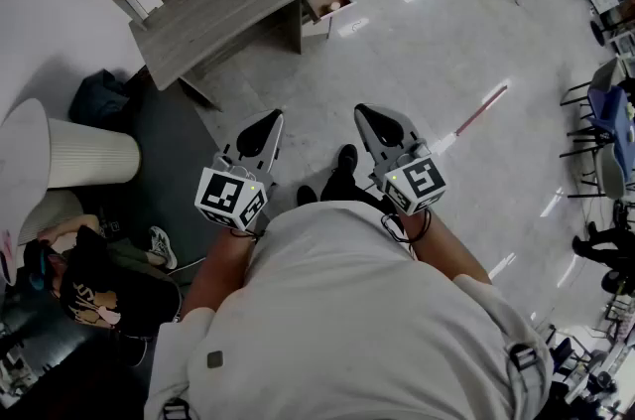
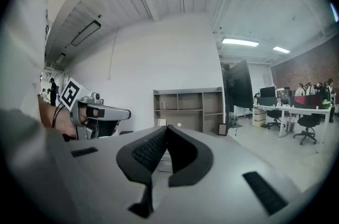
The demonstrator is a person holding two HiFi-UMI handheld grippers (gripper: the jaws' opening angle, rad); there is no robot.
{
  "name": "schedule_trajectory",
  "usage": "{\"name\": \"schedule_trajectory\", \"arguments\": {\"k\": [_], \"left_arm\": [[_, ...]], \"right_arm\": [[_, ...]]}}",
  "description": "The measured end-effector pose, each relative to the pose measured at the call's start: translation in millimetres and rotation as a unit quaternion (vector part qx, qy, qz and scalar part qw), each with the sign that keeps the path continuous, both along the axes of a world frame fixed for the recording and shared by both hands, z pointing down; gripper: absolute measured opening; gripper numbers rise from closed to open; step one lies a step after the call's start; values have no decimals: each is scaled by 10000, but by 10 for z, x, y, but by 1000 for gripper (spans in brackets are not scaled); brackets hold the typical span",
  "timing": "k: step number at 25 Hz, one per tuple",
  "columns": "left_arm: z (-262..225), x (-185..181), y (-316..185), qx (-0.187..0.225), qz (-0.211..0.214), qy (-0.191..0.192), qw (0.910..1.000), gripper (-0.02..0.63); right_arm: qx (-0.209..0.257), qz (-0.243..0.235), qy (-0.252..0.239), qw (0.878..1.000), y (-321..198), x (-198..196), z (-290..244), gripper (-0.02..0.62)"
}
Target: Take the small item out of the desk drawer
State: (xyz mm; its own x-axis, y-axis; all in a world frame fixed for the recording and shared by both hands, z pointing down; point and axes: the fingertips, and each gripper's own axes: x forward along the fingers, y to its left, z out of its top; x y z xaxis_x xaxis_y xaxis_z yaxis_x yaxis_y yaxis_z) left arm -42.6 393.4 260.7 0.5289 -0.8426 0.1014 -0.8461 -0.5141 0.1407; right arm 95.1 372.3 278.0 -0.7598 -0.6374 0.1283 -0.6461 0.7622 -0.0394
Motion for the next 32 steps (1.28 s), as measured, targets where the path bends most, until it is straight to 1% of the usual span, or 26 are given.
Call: {"name": "schedule_trajectory", "arguments": {"k": [5,9,14,18,22,26,30,32], "left_arm": [[-64,82,-132,193,100,82,9997,15],[24,103,-313,53,73,257,9996,15],[100,210,-610,-87,-47,371,9993,15],[151,333,-944,-136,-55,274,9995,15],[138,571,-1337,-182,-73,336,9992,15],[131,746,-1707,-178,-146,135,9996,15],[60,929,-2006,-164,-292,-10,9994,15],[46,981,-2113,-148,-337,-57,9993,15]], "right_arm": [[40,48,-9,10000,-205,55,34,17],[6,53,-54,10000,-396,123,71,17],[-119,38,-192,9997,-677,319,151,17],[-168,57,-266,9995,-1018,486,189,17],[-219,24,-363,9991,-1401,719,207,17],[-228,-353,-475,9980,-1746,871,225,17],[-246,-499,-527,9971,-2066,1113,205,17],[-216,-594,-510,9967,-2178,1173,185,17]]}}
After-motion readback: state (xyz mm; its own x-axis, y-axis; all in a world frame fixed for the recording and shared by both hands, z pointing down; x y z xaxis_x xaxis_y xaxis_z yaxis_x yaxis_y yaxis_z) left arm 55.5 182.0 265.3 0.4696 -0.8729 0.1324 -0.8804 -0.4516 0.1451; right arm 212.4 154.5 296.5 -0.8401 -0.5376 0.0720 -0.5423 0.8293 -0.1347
